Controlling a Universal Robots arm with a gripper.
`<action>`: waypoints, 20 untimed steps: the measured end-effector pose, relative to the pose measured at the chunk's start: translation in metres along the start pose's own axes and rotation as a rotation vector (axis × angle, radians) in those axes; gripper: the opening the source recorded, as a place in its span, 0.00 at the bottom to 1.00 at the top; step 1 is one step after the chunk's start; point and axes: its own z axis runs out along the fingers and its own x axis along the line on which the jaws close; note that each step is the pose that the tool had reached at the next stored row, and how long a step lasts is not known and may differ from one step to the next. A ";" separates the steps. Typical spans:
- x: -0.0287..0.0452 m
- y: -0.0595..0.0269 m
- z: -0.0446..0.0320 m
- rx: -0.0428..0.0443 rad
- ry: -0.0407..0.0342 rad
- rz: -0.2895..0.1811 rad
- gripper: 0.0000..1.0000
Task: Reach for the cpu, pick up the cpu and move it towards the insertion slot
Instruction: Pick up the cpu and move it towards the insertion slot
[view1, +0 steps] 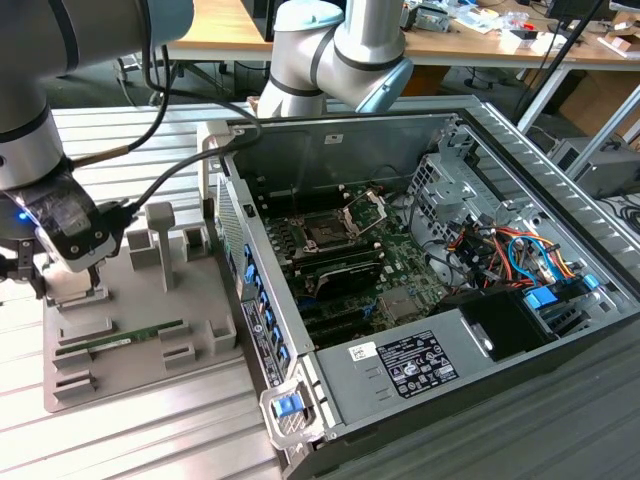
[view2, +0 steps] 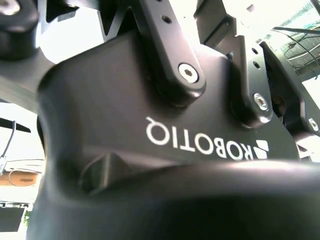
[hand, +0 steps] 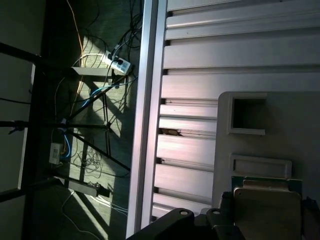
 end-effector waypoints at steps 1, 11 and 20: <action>0.0000 0.0000 -0.0007 0.0000 0.0001 0.000 0.55; 0.0001 0.0002 -0.0052 -0.0001 0.0000 0.000 0.55; 0.0001 0.0003 -0.0092 -0.0004 0.0000 0.000 0.55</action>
